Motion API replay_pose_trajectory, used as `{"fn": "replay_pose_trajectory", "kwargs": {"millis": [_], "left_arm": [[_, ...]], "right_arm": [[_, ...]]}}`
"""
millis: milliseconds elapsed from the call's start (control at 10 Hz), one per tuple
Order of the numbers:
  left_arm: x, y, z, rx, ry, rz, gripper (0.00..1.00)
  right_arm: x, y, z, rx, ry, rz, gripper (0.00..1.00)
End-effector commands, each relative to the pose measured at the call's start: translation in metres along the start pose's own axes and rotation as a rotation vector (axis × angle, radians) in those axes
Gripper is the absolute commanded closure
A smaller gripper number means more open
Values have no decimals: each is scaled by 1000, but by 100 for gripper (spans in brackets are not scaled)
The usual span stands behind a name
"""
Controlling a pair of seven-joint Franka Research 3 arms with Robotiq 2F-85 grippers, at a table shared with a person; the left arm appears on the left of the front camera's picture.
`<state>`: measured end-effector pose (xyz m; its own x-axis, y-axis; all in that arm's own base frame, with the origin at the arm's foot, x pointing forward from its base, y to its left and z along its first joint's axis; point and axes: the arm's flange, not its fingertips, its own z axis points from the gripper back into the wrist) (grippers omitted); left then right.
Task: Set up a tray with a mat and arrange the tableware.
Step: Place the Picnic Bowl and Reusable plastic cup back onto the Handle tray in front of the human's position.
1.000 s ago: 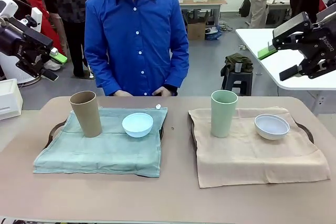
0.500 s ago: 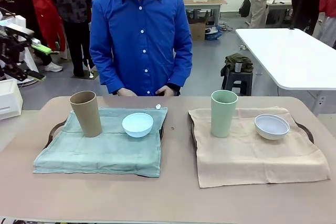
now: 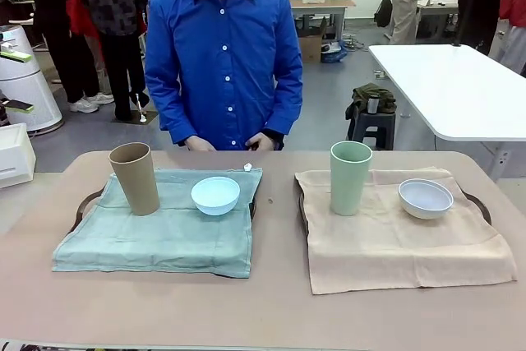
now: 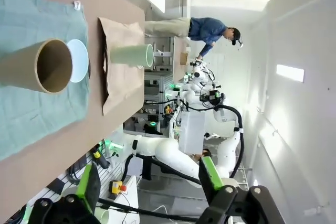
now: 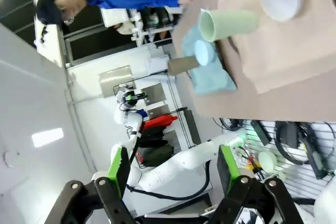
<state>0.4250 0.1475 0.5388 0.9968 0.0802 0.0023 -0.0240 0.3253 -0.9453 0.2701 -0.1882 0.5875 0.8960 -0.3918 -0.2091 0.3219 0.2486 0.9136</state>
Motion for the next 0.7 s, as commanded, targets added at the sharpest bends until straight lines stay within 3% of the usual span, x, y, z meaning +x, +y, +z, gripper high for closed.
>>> {"fn": "replay_pose_trajectory", "kwargs": {"millis": [0, 400, 600], "left_arm": [[-2, -3, 0, 67, -7, -5, 0], [1, 14, -20, 270, 77, 33, 0], [0, 20, -27, 349, 79, 44, 0]], "right_arm": [[-6, -5, -12, -193, 13, -21, 12], [-9, -11, -20, -383, 9, -50, 12], [-9, -16, -26, -411, 10, -63, 12]]}}
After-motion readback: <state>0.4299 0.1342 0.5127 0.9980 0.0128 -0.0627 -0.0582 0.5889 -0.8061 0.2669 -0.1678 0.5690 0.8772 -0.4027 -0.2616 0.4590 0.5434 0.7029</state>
